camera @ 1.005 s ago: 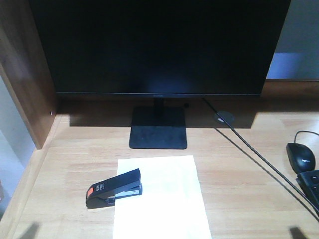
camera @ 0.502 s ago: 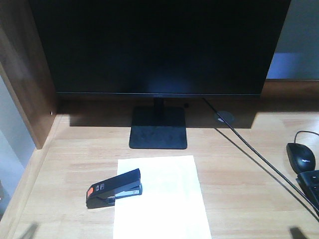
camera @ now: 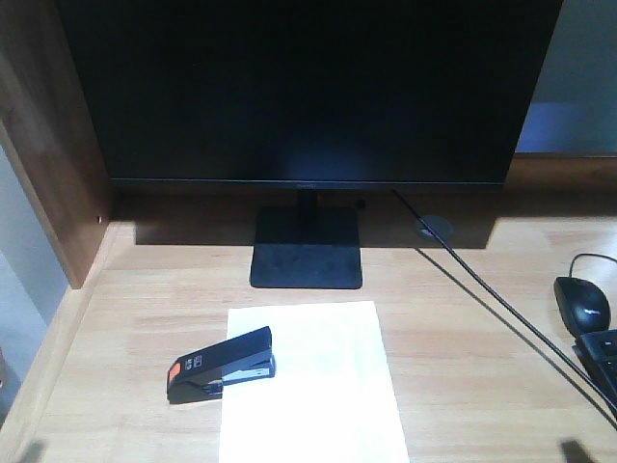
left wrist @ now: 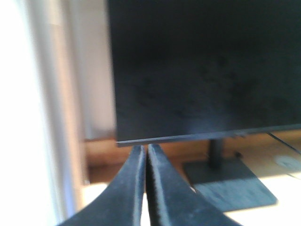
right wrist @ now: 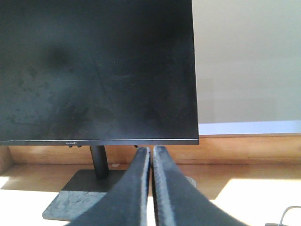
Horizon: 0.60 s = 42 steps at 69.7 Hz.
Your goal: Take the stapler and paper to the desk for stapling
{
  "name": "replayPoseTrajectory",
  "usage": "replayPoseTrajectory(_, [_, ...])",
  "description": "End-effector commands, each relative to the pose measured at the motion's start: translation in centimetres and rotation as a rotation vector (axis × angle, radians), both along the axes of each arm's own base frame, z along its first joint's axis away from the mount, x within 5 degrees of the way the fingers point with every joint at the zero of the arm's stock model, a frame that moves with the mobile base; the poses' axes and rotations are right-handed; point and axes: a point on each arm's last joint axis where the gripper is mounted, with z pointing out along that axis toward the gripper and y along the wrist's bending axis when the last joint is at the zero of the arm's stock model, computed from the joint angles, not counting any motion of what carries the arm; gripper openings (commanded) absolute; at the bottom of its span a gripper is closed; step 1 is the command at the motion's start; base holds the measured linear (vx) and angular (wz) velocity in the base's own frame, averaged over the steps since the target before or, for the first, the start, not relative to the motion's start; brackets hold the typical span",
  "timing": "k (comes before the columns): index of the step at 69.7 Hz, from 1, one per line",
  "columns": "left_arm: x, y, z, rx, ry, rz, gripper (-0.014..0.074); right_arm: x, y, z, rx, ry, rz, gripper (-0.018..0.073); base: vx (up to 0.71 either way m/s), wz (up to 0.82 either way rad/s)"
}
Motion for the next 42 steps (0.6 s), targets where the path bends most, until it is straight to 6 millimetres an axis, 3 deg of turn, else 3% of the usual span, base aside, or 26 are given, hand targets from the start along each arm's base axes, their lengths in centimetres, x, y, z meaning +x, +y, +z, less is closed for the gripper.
replayPoseTrajectory(1, [-1.0, 0.3, 0.2, -0.041, -0.105, 0.018, -0.0006, 0.0, -0.1, 0.9, -0.023, -0.025, -0.011, -0.0006, 0.0, 0.0])
replayPoseTrajectory(18, [-2.7, 0.8, -4.4, -0.054, -0.122, 0.08, -0.0006, 0.0, -0.1, 0.9, -0.023, -0.025, -0.011, -0.0006, 0.0, 0.0])
replayPoseTrajectory(33, [-2.1, 0.8, -8.6, -0.087, -0.053, 0.094, -0.0006, 0.0, -0.1, 0.9, -0.023, -0.025, -0.011, -0.0006, 0.0, 0.0])
replayPoseTrajectory(42, [-2.0, 0.8, -9.4, -0.074, 0.007, 0.097, -0.0006, 0.0, -0.1, 0.9, -0.023, -0.025, -0.011, -0.0006, 0.0, 0.0])
